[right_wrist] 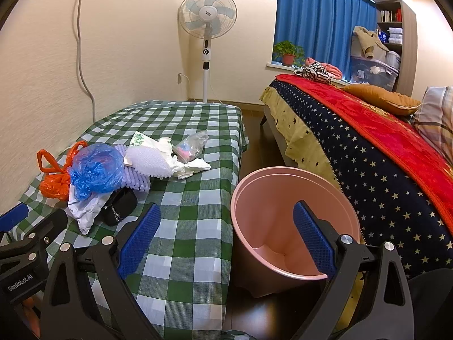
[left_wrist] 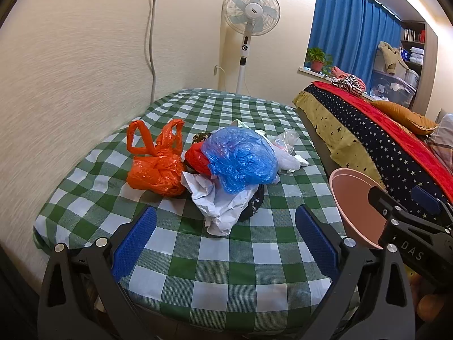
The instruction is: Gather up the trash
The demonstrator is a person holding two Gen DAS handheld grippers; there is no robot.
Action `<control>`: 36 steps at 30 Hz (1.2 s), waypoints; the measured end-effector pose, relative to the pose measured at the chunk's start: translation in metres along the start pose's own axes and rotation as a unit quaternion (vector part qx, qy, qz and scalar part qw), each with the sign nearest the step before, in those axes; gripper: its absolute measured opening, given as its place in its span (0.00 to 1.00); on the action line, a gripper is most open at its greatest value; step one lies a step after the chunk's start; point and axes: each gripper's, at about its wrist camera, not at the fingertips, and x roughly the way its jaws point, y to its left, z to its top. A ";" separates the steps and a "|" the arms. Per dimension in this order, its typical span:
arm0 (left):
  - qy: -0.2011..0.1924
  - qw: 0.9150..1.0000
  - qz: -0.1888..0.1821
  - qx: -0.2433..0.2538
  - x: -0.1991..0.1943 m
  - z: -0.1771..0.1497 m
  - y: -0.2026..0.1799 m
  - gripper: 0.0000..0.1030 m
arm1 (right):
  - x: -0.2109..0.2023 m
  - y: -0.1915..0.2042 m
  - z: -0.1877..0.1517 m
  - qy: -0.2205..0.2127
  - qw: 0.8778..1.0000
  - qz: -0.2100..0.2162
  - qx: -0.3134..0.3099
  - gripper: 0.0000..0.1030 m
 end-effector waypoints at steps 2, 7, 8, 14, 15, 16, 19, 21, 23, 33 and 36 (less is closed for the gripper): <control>0.000 1.000 -0.001 0.000 0.000 0.000 0.000 0.92 | 0.000 0.000 0.000 0.000 1.000 0.000 0.000 0.90; 0.001 1.000 0.000 0.000 0.000 0.000 0.000 0.91 | 0.000 0.000 0.001 0.000 1.000 0.000 0.000 0.90; 0.000 1.000 0.000 0.000 0.000 0.000 0.000 0.91 | 0.000 0.000 0.001 0.000 1.000 0.000 0.001 0.90; 0.000 1.000 0.000 0.000 0.000 0.000 0.001 0.90 | 0.000 0.002 0.001 0.002 1.000 0.005 0.004 0.89; 0.000 1.000 -0.001 0.000 0.000 0.000 0.001 0.89 | 0.000 0.003 0.001 0.002 1.000 0.007 0.004 0.86; 0.001 1.000 -0.001 -0.001 0.000 0.000 0.001 0.89 | 0.000 0.004 0.001 0.001 1.000 0.008 0.004 0.84; 0.001 1.000 -0.002 -0.004 0.000 0.000 0.002 0.88 | -0.001 0.004 0.002 -0.002 1.000 0.014 0.006 0.76; 0.001 1.000 -0.002 -0.008 0.000 0.000 0.004 0.87 | -0.002 0.002 0.003 -0.003 1.000 0.020 0.010 0.69; 0.001 1.000 0.000 -0.011 0.000 0.001 0.005 0.85 | -0.001 0.001 0.003 -0.004 0.999 0.028 0.017 0.65; -0.015 0.999 0.022 -0.033 0.002 0.006 0.016 0.76 | 0.012 -0.007 0.004 0.015 0.994 0.083 0.063 0.53; -0.022 0.999 0.033 -0.037 0.004 0.009 0.019 0.72 | 0.022 -0.004 0.007 0.018 0.992 0.100 0.071 0.52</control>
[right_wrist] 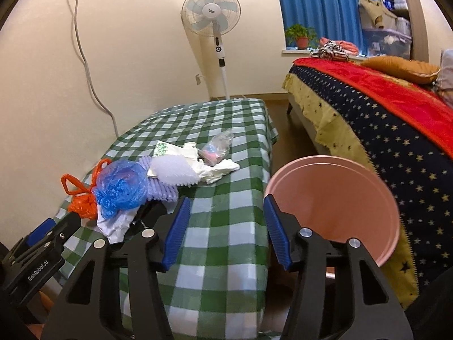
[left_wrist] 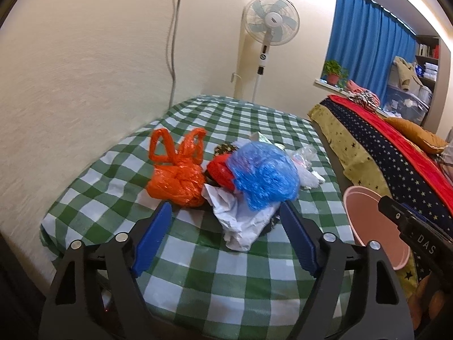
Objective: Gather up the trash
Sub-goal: 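Grasp the orange plastic bag with the left tool while the right tool grasps the white foam net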
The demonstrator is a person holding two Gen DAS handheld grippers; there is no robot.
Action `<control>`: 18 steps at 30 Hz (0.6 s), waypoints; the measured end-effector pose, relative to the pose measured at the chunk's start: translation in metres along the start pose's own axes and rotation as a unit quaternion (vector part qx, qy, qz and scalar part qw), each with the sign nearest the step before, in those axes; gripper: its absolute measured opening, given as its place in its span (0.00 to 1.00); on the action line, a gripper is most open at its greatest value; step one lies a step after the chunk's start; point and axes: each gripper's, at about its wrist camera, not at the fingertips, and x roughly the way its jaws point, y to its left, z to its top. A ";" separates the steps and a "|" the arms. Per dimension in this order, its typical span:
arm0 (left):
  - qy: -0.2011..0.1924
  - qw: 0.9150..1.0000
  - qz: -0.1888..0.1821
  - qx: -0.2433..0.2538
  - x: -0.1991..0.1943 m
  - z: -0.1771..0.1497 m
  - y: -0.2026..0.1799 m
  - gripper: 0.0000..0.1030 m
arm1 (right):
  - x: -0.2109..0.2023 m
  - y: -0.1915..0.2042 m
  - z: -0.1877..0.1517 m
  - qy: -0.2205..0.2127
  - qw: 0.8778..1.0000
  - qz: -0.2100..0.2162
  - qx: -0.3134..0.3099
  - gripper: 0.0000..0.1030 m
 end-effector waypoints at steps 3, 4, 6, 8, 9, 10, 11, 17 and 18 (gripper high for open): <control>-0.006 1.000 0.017 -0.002 0.004 0.003 0.003 0.71 | 0.012 0.003 0.006 0.001 1.000 0.007 -0.001 0.52; -0.008 1.000 0.022 -0.004 0.005 0.004 0.004 0.70 | 0.015 0.006 0.008 -0.001 1.000 0.008 -0.005 0.52; -0.012 0.999 0.032 -0.005 0.009 0.006 0.007 0.68 | 0.022 0.012 0.013 -0.005 1.000 0.008 -0.015 0.52; -0.017 0.999 0.043 -0.004 0.012 0.008 0.009 0.67 | 0.031 0.015 0.017 -0.002 1.000 0.014 -0.016 0.52; -0.019 0.999 0.048 -0.005 0.014 0.009 0.011 0.66 | 0.037 0.018 0.019 0.001 1.000 0.019 -0.015 0.52; -0.021 0.998 0.052 -0.007 0.016 0.010 0.012 0.65 | 0.042 0.020 0.020 0.003 1.000 0.022 -0.016 0.52; -0.022 0.998 0.055 -0.009 0.017 0.011 0.014 0.64 | 0.049 0.023 0.022 0.007 0.999 0.027 -0.017 0.52; -0.024 0.996 0.081 -0.024 0.027 0.015 0.026 0.63 | 0.087 0.036 0.032 0.026 0.998 0.062 -0.006 0.57; -0.021 0.996 0.084 -0.027 0.030 0.016 0.028 0.63 | 0.095 0.037 0.033 0.034 0.997 0.074 -0.001 0.61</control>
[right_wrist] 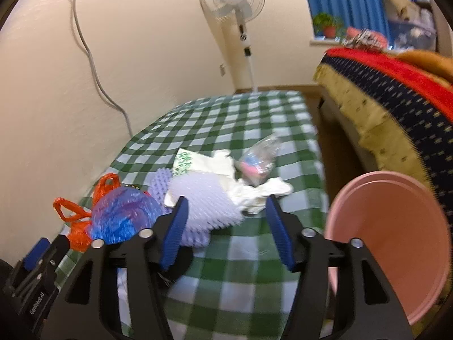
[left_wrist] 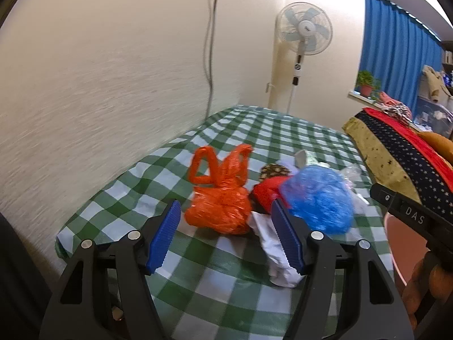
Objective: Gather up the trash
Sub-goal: 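Grasp the orange plastic bag with the left tool while the right tool grasps the white foam net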
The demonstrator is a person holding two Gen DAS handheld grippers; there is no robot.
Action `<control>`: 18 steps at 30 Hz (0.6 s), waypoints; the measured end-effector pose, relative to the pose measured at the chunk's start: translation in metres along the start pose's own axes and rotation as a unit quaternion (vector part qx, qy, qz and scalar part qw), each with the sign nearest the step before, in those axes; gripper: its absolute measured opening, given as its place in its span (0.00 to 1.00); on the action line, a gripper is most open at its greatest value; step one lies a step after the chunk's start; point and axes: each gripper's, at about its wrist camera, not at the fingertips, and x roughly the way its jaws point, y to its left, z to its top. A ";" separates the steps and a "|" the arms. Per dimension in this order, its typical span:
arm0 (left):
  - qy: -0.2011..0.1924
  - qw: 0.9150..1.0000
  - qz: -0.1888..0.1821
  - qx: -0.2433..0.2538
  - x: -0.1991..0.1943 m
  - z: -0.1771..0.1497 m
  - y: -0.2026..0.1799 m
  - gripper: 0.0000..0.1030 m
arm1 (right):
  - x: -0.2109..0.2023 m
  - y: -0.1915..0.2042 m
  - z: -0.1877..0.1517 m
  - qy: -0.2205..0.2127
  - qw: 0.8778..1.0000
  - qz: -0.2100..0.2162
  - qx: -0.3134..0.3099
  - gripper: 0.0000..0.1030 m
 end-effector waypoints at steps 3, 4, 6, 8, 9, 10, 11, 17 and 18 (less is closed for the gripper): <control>0.013 1.000 0.010 -0.014 0.011 0.001 0.009 0.63 | 0.016 0.001 0.002 0.009 1.000 0.009 0.003 0.62; 0.019 1.000 0.012 -0.017 0.015 0.000 0.011 0.63 | 0.019 0.001 0.001 0.014 1.000 0.012 0.004 0.62; 0.030 0.999 0.015 -0.024 0.022 -0.001 0.015 0.63 | 0.028 0.002 0.000 0.025 0.999 0.023 0.007 0.62; 0.041 0.998 0.021 -0.031 0.029 -0.003 0.020 0.63 | 0.035 0.004 -0.002 0.036 0.999 0.035 0.004 0.62; 0.043 0.998 0.023 -0.033 0.031 -0.003 0.021 0.63 | 0.038 0.005 -0.004 0.040 0.998 0.038 0.000 0.62; 0.044 0.998 0.025 -0.035 0.033 -0.003 0.022 0.63 | 0.039 0.006 -0.004 0.042 0.998 0.039 -0.003 0.62; 0.045 0.998 0.025 -0.035 0.035 -0.003 0.023 0.63 | 0.041 0.006 -0.005 0.044 0.998 0.042 -0.005 0.62; 0.058 0.997 0.022 -0.041 0.044 -0.006 0.022 0.60 | 0.048 0.007 -0.011 0.056 0.997 0.047 -0.013 0.53; 0.059 0.997 0.020 -0.040 0.044 -0.007 0.022 0.56 | 0.048 0.007 -0.012 0.056 0.997 0.048 -0.016 0.49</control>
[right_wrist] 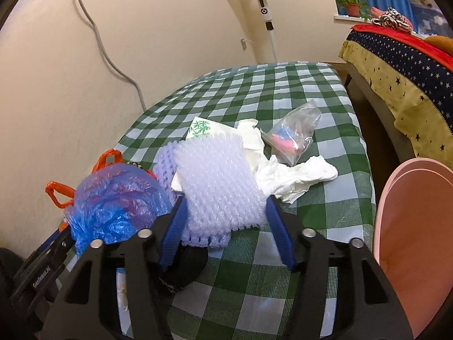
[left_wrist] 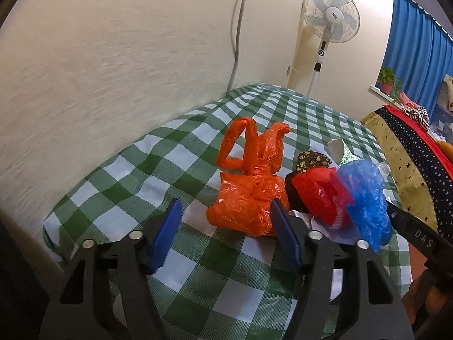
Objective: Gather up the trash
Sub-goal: 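Grasp the orange plastic bag with the left tool while the right tool grasps the white foam net, then carry the orange bag and white foam net over the pink bin with both tools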
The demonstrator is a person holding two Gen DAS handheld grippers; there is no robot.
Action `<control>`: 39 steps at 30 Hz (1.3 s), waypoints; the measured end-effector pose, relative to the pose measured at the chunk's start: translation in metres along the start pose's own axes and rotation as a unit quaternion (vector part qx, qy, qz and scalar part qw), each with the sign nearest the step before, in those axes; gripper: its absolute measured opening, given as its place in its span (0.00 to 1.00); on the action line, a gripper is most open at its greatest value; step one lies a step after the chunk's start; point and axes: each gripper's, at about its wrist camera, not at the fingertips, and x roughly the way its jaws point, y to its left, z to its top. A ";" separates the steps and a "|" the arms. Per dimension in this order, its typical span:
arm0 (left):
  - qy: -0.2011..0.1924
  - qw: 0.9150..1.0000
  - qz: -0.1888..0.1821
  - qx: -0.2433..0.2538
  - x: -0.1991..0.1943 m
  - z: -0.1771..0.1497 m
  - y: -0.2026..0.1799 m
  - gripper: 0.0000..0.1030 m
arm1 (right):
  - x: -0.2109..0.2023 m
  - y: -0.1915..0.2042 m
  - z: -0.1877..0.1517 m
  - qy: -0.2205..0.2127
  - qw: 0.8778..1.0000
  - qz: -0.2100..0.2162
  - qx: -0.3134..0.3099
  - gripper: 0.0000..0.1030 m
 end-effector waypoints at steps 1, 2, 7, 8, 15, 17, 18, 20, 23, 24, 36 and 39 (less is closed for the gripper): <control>0.002 1.000 -0.004 0.000 0.001 0.000 -0.001 0.51 | 0.000 0.001 0.000 0.000 1.000 0.000 -0.002 0.46; 0.004 1.000 -0.009 0.000 0.003 0.001 -0.001 0.49 | -0.001 0.002 0.000 -0.001 1.000 0.000 -0.005 0.42; 0.008 1.000 -0.024 -0.004 0.005 0.002 -0.002 0.31 | -0.005 0.008 -0.001 -0.007 1.000 -0.005 -0.021 0.22; 0.007 1.000 -0.025 -0.005 0.004 0.003 -0.002 0.27 | -0.007 0.008 0.000 -0.010 1.000 -0.005 -0.021 0.19; -0.023 0.999 -0.025 -0.001 -0.013 0.009 -0.001 0.18 | -0.026 0.007 0.004 -0.034 0.999 -0.011 -0.018 0.15; -0.030 0.999 -0.024 -0.001 -0.017 0.012 0.000 0.17 | -0.034 0.006 0.005 -0.041 0.999 -0.015 -0.018 0.15; -0.033 0.999 -0.023 -0.002 -0.018 0.013 0.000 0.17 | -0.038 0.005 0.005 -0.045 0.999 -0.018 -0.017 0.15; -0.041 0.999 -0.019 -0.003 -0.024 0.016 0.004 0.16 | -0.044 0.004 0.005 -0.048 0.999 -0.020 -0.015 0.15; -0.051 0.998 -0.020 -0.006 -0.033 0.019 0.008 0.15 | -0.056 0.002 0.004 -0.056 0.998 -0.024 -0.012 0.15; -0.053 0.998 -0.021 -0.007 -0.035 0.019 0.009 0.15 | -0.060 0.002 0.004 -0.058 0.998 -0.026 -0.011 0.15; -0.088 0.995 -0.054 0.011 -0.074 0.021 0.004 0.13 | -0.116 -0.007 -0.001 -0.081 0.995 -0.052 -0.003 0.15; -0.102 0.993 -0.060 0.018 -0.086 0.023 0.001 0.13 | -0.129 -0.012 -0.001 -0.085 0.995 -0.059 0.004 0.15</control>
